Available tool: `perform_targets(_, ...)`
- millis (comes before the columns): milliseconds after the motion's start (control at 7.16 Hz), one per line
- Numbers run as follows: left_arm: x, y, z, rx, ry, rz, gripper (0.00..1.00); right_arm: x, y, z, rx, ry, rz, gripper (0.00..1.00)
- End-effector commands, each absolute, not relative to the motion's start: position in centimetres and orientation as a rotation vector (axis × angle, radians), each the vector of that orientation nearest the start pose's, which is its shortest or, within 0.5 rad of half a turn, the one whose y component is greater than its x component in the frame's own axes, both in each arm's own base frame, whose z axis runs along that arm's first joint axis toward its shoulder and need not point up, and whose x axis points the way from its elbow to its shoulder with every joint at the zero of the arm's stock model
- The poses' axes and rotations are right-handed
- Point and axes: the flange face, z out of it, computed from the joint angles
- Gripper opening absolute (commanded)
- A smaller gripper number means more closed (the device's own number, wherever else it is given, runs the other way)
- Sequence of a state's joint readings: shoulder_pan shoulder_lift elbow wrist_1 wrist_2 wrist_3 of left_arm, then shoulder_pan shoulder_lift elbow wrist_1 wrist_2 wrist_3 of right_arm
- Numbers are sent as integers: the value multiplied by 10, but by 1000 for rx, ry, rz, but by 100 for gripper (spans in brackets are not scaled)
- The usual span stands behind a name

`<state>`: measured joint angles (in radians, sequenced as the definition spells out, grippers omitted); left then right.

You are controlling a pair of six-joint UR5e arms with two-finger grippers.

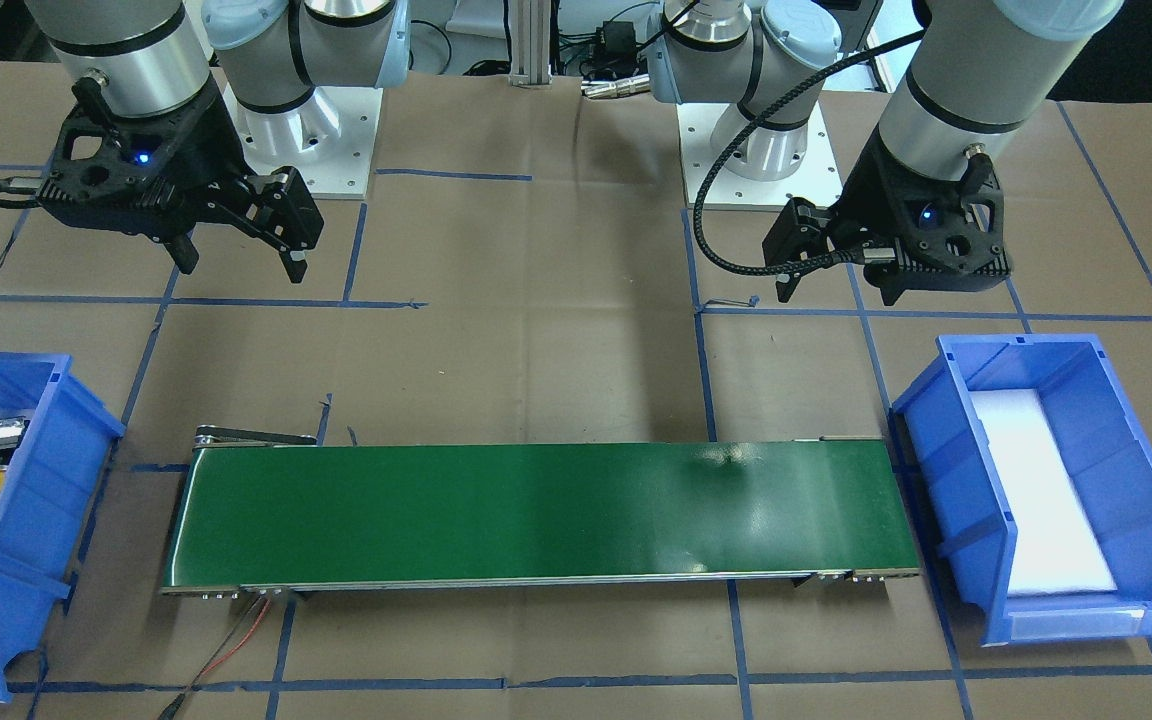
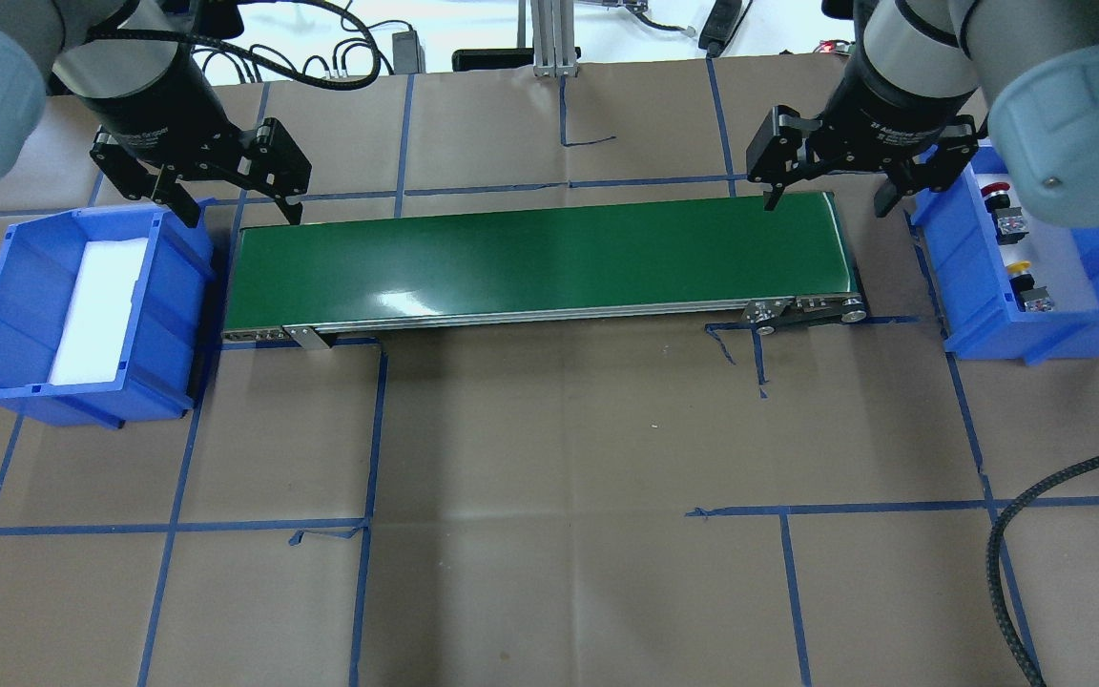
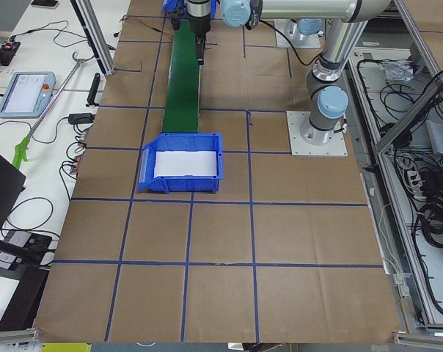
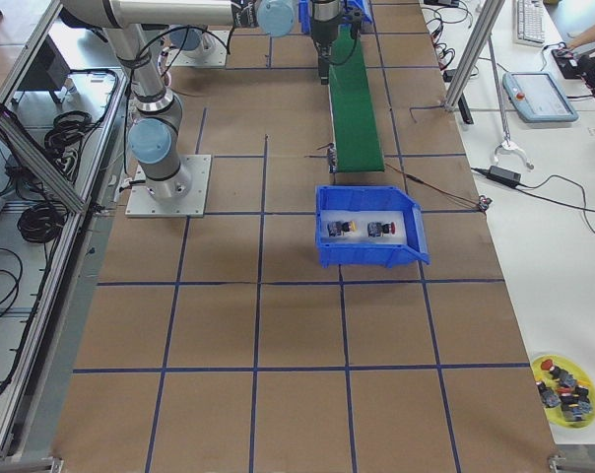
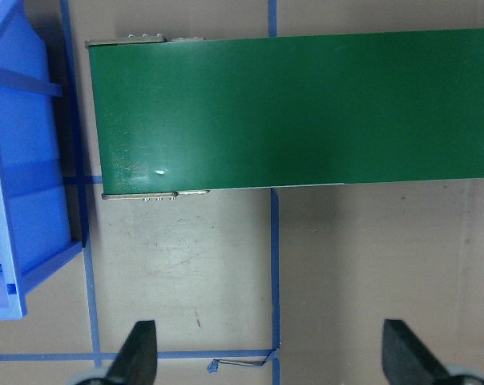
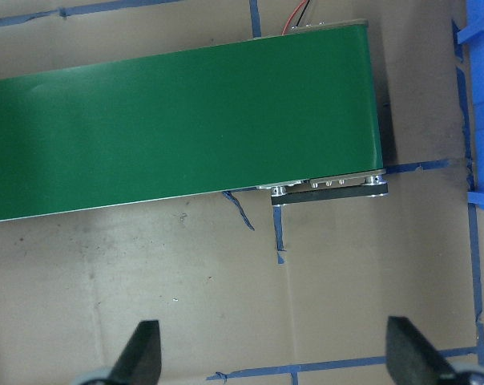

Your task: Transport two buttons from left to right

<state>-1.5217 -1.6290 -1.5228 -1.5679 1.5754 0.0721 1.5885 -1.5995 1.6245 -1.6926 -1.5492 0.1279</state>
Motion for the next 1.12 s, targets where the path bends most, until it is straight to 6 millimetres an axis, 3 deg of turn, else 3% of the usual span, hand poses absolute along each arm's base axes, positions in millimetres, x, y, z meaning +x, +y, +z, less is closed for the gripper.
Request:
perform_targets(0, -107, -522, 481, 36, 3137, 15, 100, 144, -482, 490, 163, 3109, -141, 100)
perform_targets(978, -107, -521, 482, 19, 3137, 12, 100, 144, -488, 479, 160, 3118, -109, 100)
